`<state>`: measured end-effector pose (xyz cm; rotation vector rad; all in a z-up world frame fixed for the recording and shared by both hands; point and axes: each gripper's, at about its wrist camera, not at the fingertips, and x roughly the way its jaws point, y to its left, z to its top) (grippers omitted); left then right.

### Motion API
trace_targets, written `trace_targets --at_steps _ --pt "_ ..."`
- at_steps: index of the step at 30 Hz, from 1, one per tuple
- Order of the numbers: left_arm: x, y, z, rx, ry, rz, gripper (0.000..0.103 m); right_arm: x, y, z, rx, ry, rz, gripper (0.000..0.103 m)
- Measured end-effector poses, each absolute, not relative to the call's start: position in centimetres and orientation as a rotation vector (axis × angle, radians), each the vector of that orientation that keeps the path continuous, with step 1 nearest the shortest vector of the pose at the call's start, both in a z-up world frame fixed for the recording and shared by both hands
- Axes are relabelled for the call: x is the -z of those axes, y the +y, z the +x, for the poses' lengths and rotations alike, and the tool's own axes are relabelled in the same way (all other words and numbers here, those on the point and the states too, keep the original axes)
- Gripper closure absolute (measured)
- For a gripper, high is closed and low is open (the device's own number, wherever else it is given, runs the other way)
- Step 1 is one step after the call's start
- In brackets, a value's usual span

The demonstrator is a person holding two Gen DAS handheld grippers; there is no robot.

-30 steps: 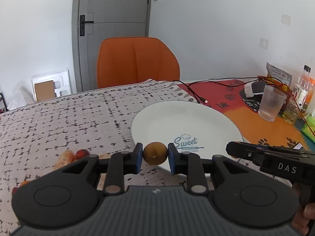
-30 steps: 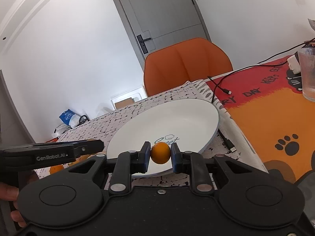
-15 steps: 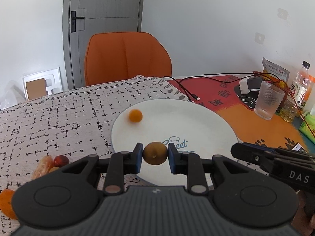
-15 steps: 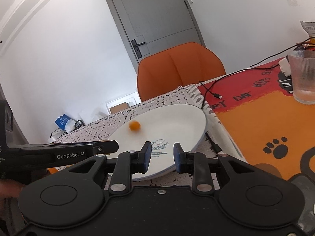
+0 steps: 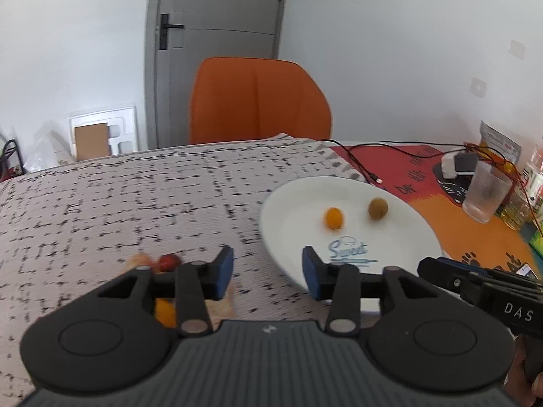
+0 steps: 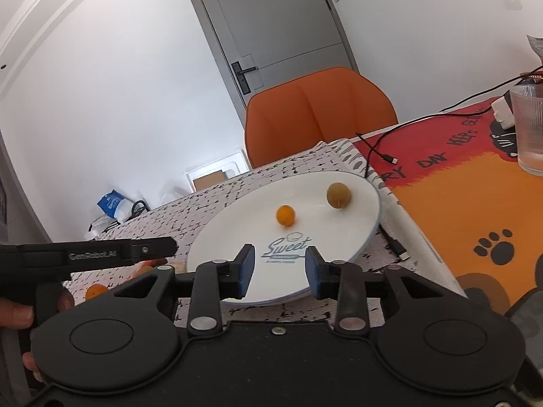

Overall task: Organize fruits
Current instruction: 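Open the right gripper dropping the mandarin while the left gripper releases the kiwi, then move both grippers back to the fruit pile and grasp a large orange with the left gripper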

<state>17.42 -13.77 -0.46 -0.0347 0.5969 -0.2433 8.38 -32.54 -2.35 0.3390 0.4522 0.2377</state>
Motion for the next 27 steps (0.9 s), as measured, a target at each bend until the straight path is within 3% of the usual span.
trace_targets --at_steps 6,9,11,17,27 --pt "-0.3 -10.5 16.4 0.182 0.573 -0.062 0.034 1.8 -31.0 8.3 -0.242 0.446 0.318 0.051" --pt "-0.8 -8.7 15.9 0.135 0.559 -0.082 0.023 1.5 -30.4 8.3 -0.249 0.449 0.311 0.037" --pt "-1.1 -7.7 15.5 0.109 0.547 -0.089 0.023 1.2 -30.0 8.3 -0.259 0.447 0.316 0.022" --pt "-1.4 -4.9 14.6 0.045 0.542 -0.112 0.023 0.6 -28.6 8.4 -0.283 0.443 0.310 0.007" --pt "-0.9 -1.5 13.2 -0.013 0.549 -0.139 0.023 0.0 -26.4 8.3 -0.301 0.415 0.292 0.000"
